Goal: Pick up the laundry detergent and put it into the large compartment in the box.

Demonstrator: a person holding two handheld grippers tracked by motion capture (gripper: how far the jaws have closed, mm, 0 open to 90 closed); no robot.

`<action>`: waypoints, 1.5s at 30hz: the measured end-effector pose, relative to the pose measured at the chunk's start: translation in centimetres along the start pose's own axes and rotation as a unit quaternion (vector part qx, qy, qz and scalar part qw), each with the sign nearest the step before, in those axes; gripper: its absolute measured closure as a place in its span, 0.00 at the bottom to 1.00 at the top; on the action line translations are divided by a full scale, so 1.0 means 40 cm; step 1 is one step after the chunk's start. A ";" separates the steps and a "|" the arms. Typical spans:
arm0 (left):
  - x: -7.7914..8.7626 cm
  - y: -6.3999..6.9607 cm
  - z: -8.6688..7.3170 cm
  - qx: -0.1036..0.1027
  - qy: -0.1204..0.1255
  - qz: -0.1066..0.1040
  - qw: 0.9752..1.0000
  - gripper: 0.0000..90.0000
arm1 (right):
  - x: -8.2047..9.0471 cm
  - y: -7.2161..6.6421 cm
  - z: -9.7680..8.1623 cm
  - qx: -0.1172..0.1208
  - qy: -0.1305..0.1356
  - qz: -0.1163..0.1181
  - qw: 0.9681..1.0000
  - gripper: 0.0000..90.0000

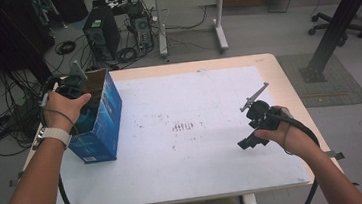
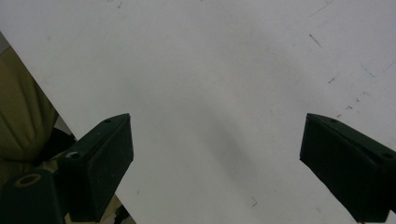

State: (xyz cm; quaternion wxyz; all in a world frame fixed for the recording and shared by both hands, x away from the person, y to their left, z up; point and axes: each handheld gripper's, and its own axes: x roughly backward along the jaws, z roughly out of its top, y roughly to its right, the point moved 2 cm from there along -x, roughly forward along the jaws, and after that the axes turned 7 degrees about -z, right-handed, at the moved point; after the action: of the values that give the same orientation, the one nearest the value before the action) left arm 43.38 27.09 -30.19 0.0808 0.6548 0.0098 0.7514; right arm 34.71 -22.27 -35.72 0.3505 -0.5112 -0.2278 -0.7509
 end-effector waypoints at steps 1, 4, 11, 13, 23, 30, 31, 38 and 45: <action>0.001 0.000 0.000 0.000 0.001 0.002 1.000 0.27 | 0.000 0.000 -0.001 -0.001 0.000 0.000 1.000 0.11; 0.003 0.000 -0.002 0.001 0.004 0.001 1.000 0.27 | 0.000 0.001 -0.003 -0.002 0.000 0.000 1.000 0.11; 0.013 0.001 -0.005 -0.001 0.007 0.000 1.000 0.26 | 0.000 0.001 -0.006 -0.001 0.000 0.001 1.000 0.11; 0.016 0.003 -0.006 -0.002 0.007 0.001 1.000 0.26 | 0.001 0.001 -0.006 -0.001 0.001 0.000 1.000 0.11; 0.029 0.014 -0.011 -0.004 0.008 0.004 1.000 0.25 | 0.007 -0.004 -0.007 0.001 0.004 0.000 1.000 0.11; 0.039 0.016 -0.020 -0.007 0.006 0.005 1.000 0.22 | 0.008 -0.008 -0.009 0.003 0.006 0.001 1.000 0.11; 0.042 0.016 -0.022 -0.008 0.006 0.003 1.000 0.22 | 0.009 -0.009 -0.008 0.003 0.006 0.001 1.000 0.11; 0.060 0.021 -0.031 -0.008 0.008 -0.002 1.000 0.17 | 0.014 -0.014 -0.007 0.005 0.009 0.000 1.000 0.11; 0.089 0.027 -0.038 -0.011 0.019 -0.008 1.000 0.12 | 0.022 -0.019 -0.012 0.004 0.012 -0.002 1.000 0.11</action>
State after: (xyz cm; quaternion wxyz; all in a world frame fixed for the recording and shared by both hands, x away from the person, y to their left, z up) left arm 41.31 26.66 -26.77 0.0941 0.6396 0.0079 0.7629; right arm 33.62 -22.36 -35.07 0.3543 -0.5004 -0.2279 -0.7564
